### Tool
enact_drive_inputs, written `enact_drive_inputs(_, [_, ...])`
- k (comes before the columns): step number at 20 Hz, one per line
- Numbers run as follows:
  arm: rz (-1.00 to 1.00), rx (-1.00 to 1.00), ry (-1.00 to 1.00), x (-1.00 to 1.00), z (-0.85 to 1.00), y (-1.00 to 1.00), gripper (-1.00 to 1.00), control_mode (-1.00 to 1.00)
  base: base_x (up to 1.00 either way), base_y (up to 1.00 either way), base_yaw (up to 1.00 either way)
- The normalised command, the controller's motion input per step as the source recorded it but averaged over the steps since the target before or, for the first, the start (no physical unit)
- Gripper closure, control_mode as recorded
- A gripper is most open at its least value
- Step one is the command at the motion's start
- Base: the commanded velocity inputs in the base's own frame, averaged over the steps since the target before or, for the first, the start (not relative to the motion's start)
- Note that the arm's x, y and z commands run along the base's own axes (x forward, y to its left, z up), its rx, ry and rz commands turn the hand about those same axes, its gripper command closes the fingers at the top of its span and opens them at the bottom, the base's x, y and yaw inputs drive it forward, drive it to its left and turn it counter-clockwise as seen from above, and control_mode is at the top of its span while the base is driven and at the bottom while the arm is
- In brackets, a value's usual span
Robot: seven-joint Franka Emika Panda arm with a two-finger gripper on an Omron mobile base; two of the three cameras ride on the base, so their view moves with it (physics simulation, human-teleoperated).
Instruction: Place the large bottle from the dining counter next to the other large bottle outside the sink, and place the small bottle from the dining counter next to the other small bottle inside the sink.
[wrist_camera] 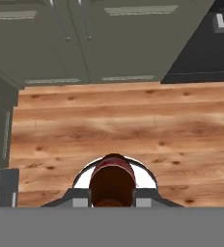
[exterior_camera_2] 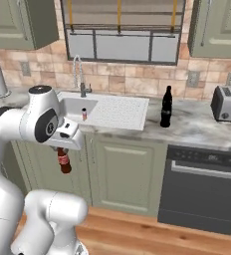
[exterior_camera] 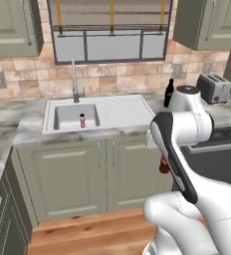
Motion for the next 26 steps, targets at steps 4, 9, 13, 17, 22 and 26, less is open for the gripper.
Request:
enact_drive_inputs(4, [0.0, 0.0, 0.0, 0.0, 0.0, 0.0, 1.0, 1.0, 0.54, 0.48, -0.13])
enact_drive_inputs(9, [0.0, 0.0, 0.0, 0.0, 0.0, 0.0, 1.0, 1.0, 0.73, 0.42, -0.09])
enact_drive_inputs(13, [0.0, 0.0, 0.0, 0.0, 0.0, 0.0, 1.0, 1.0, 0.54, 0.39, -0.05])
enact_drive_inputs(17, [0.0, 0.0, 0.0, 0.0, 0.0, 0.0, 1.0, 1.0, 0.12, 0.5, -0.02])
enact_drive_inputs(22, [0.0, 0.0, 0.0, 0.0, 0.0, 0.0, 1.0, 1.0, 0.26, 0.57, -0.02])
enact_drive_inputs(26, [0.0, 0.0, 0.0, 0.0, 0.0, 0.0, 1.0, 1.0, 0.44, 0.46, -0.01])
